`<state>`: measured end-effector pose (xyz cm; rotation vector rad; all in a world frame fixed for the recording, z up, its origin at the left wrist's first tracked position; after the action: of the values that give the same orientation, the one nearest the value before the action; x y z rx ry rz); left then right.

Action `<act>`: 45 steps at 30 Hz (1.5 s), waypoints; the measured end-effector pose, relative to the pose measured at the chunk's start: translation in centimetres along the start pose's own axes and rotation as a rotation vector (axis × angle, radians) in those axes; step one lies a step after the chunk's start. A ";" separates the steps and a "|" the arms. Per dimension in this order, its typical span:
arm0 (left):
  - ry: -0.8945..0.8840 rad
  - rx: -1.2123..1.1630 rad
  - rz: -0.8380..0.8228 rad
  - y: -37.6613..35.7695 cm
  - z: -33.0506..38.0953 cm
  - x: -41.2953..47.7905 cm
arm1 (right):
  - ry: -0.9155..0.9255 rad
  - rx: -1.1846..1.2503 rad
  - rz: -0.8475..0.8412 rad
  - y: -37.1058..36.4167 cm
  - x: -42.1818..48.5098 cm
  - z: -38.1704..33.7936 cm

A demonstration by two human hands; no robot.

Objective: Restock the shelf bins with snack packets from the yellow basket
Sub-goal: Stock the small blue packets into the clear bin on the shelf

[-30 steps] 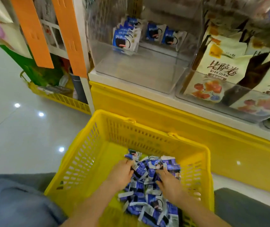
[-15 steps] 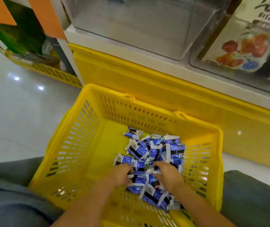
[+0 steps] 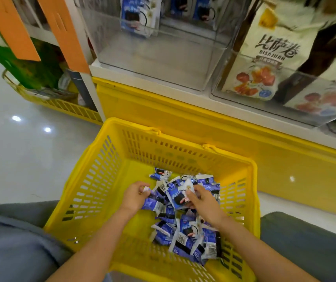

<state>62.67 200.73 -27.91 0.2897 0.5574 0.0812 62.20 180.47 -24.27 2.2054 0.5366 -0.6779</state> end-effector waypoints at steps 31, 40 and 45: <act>-0.273 -0.800 -0.144 8.6 20.2 -8.5 | 0.418 0.079 0.175 13.5 -9.8 -20.3; -0.526 -0.764 0.028 16.6 25.8 -6.5 | 0.497 -0.010 0.646 23.9 -6.9 -31.9; -0.547 -0.727 0.119 18.9 26.4 -4.7 | 0.414 -0.387 0.820 27.8 -0.5 -36.2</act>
<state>72.78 211.53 1.36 -0.3621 -0.0553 0.3003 88.25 190.54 11.84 1.9446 -0.0731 0.2963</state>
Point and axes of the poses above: each hand's wrist, its own x-axis towards the middle knuckle, its own y-axis out of the back of the hand, z = x × y, the point moved 9 cm from there along x, towards the middle knuckle, and after that the axes turned 13 degrees about -x, right-handed, at the moved point
